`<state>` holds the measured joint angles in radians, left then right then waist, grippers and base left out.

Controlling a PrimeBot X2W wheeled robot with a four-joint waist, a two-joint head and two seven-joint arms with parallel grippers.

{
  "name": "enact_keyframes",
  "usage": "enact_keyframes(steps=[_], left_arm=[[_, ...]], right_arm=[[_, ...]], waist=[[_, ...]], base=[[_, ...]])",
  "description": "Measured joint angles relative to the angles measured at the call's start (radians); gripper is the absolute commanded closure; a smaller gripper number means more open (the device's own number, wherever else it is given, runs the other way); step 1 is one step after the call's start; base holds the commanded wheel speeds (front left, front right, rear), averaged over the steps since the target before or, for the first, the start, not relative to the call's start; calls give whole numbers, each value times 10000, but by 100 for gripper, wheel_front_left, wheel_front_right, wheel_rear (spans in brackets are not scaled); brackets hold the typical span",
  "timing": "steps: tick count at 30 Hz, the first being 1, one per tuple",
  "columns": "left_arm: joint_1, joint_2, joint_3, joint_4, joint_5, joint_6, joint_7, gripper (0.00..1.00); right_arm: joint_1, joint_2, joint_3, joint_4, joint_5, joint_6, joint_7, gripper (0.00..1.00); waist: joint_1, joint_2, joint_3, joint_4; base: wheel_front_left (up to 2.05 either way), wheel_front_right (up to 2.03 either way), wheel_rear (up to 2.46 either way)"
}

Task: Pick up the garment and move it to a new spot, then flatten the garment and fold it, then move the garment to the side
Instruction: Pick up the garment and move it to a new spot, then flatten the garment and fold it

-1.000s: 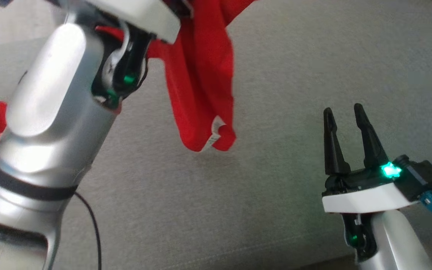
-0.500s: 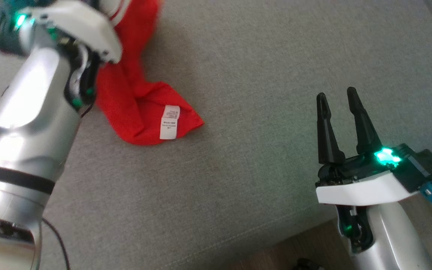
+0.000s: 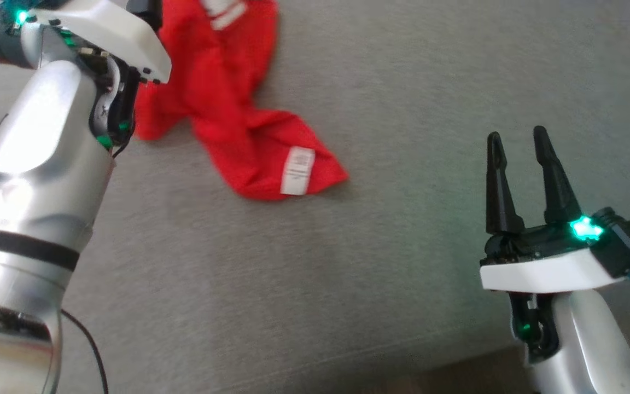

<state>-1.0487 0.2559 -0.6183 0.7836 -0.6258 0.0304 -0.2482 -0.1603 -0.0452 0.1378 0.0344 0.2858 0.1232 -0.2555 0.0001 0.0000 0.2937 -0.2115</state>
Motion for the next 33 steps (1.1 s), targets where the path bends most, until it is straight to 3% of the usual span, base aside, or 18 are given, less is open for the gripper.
enact_keyframes(steps=[5,12,17,21,26,33], left_arm=[[779,313,334,-1329,257,-38,-38,0],[4082,846,579,-3628,769,424,-82,0],[6643,765,941,-5049,965,1051,-81,0],[8209,276,1557,-5864,1120,1384,-81,0],[8993,-188,2165,-6355,1632,1406,-81,0],[8995,-443,2483,-6489,2176,917,-81,0]], right_arm=[[35,2,-401,268,-359,0,0,0],[165,0,-702,706,-825,0,0,0],[735,2,-759,1034,-1014,0,0,0],[896,2,-750,1168,-1016,0,0,0],[895,2,-744,1323,-1026,0,0,0],[762,2,-719,1705,-1168,0,0,0]], waist=[[0,0,-360,979],[0,0,-1114,2264],[0,0,-1731,2994],[-1,0,-2107,3397],[-1,0,-2211,3602],[-1,0,-1927,3789]], base=[[0,0,0],[0,0,0],[0,0,0],[0,0,0],[0,0,0],[0,0,0]])
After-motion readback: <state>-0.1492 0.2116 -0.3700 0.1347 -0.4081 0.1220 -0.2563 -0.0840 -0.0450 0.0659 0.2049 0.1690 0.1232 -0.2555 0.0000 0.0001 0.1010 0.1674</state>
